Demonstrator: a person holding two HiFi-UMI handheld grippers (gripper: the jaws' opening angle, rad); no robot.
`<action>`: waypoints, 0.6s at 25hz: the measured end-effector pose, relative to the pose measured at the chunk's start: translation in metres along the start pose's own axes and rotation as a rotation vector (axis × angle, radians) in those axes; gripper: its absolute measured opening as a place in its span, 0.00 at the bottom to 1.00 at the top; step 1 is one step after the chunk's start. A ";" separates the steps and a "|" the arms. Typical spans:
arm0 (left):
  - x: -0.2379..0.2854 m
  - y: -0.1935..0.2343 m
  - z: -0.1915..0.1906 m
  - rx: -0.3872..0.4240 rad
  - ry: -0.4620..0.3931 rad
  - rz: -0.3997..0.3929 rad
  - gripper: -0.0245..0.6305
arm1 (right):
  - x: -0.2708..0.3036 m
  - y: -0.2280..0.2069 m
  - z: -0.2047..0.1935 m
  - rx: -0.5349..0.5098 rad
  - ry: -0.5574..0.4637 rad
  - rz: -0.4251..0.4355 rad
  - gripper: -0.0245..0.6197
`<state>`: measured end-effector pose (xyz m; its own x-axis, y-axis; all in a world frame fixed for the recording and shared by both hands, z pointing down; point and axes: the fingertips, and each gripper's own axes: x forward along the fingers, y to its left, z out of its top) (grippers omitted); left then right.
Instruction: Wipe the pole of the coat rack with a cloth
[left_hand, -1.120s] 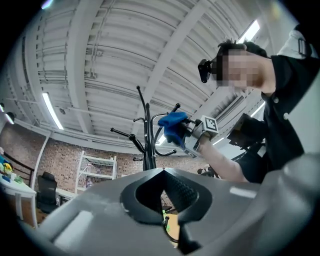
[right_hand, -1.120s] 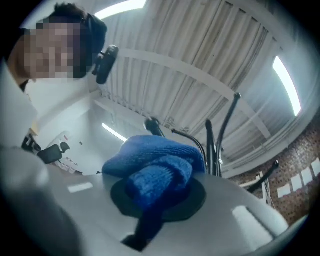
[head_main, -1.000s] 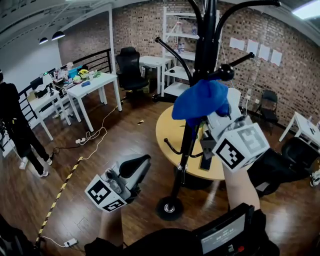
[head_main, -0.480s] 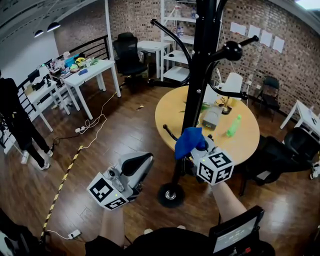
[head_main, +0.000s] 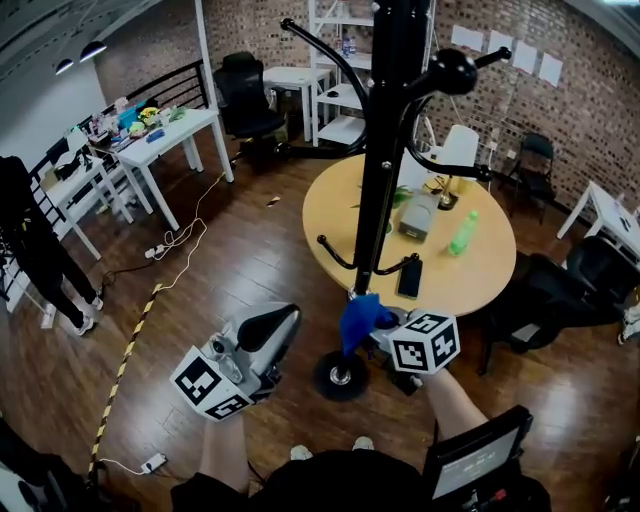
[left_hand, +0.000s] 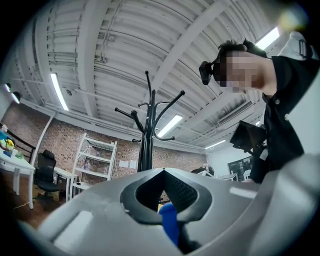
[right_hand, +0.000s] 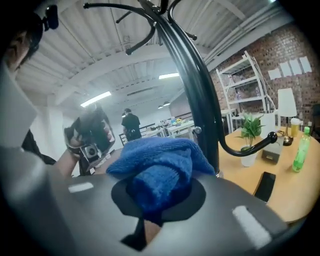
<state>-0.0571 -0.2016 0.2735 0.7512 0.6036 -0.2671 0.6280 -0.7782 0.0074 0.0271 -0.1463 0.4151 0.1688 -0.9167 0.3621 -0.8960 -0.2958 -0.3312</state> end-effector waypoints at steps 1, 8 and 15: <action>-0.001 0.000 0.001 -0.001 -0.001 0.000 0.03 | 0.001 0.000 0.000 0.014 0.006 0.015 0.07; -0.006 0.012 0.011 0.031 -0.006 0.025 0.03 | 0.016 -0.056 0.020 -0.076 -0.084 -0.201 0.07; -0.010 0.020 0.022 0.070 -0.017 0.035 0.03 | -0.034 -0.015 0.136 -0.188 -0.390 -0.200 0.07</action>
<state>-0.0570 -0.2269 0.2548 0.7687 0.5732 -0.2839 0.5849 -0.8095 -0.0506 0.0911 -0.1476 0.2893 0.4548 -0.8899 0.0361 -0.8831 -0.4558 -0.1116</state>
